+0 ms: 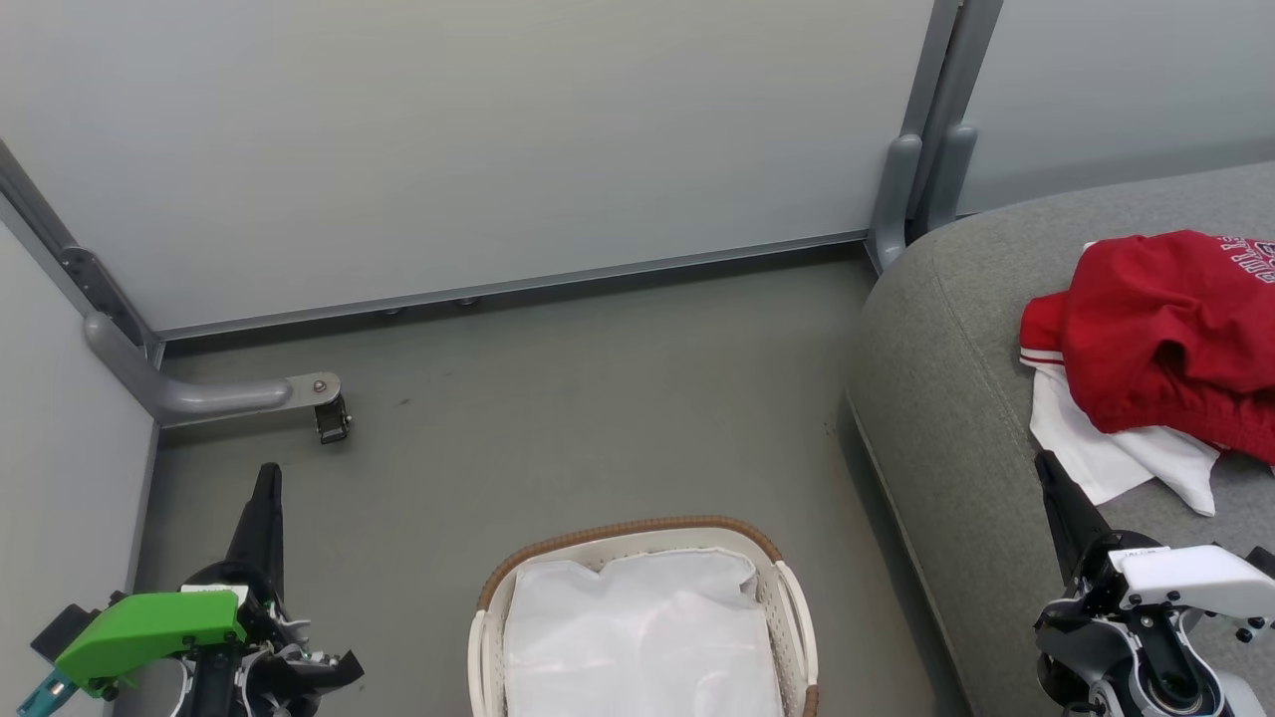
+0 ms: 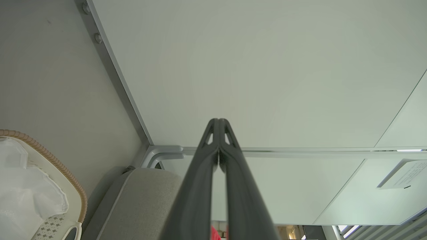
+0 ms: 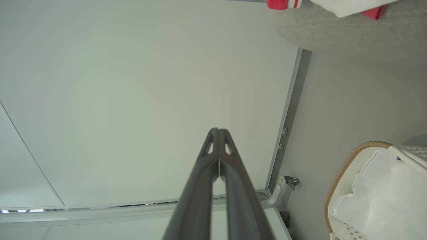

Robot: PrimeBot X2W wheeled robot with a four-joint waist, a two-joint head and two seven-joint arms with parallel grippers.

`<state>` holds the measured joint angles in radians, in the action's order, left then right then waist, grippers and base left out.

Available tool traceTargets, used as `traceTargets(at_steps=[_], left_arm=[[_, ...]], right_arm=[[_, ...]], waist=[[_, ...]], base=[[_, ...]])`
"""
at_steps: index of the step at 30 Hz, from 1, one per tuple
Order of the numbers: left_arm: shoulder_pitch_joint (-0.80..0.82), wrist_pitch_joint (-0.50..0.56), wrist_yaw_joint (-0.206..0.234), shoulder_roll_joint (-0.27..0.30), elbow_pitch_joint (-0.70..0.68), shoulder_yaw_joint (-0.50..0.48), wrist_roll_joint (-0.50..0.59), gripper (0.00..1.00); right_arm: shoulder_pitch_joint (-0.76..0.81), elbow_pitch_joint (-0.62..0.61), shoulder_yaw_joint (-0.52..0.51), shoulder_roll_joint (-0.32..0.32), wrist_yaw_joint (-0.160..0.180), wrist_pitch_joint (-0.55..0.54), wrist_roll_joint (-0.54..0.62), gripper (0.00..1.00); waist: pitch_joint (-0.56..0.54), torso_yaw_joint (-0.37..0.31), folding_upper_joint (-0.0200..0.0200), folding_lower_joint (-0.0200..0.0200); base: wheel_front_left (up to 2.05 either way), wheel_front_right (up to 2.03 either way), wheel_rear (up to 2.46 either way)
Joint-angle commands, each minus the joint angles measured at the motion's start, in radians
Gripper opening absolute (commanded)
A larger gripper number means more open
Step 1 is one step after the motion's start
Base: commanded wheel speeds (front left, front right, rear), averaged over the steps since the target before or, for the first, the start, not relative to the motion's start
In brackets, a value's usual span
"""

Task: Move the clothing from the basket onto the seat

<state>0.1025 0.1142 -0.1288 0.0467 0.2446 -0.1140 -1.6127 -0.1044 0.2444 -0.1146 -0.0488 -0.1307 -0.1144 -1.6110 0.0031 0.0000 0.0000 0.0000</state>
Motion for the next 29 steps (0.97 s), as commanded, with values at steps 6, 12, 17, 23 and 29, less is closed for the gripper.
traceTargets(at_steps=[6, 12, 17, 23, 29], left_arm=[[0.013, 0.003, -0.005, 0.007, -0.001, -0.002, -0.001, 0.00], [0.013, 0.003, -0.005, 0.007, -0.001, -0.002, -0.001, 0.00], [0.013, 0.003, -0.005, 0.007, -0.001, -0.002, -0.001, 0.00], [0.013, 0.003, -0.005, 0.007, -0.001, -0.002, -0.001, 0.00], [0.013, 0.003, -0.005, 0.007, -0.001, -0.002, -0.001, 0.00]], right_arm=[[-0.007, -0.002, -0.002, -0.003, 0.000, -0.003, -0.004, 0.00], [-0.007, -0.002, -0.002, -0.003, 0.000, -0.003, -0.004, 0.00], [-0.007, -0.002, -0.002, -0.003, 0.000, -0.003, -0.004, 0.00], [-0.007, -0.002, -0.002, -0.003, 0.000, -0.003, -0.004, 0.00], [-0.007, -0.002, -0.002, -0.003, 0.000, -0.003, -0.004, 0.00]], waist=[[0.000, 0.000, 0.0000, 0.0000], [0.000, 0.000, 0.0000, 0.0000], [0.000, 0.000, 0.0000, 0.0000], [0.000, 0.000, 0.0000, 0.0000], [0.000, 0.000, 0.0000, 0.0000]], base=[[0.00, 0.00, 0.00], [0.00, 0.00, 0.00], [0.00, 0.00, 0.00], [0.00, 0.00, 0.00], [0.00, 0.00, 0.00]])
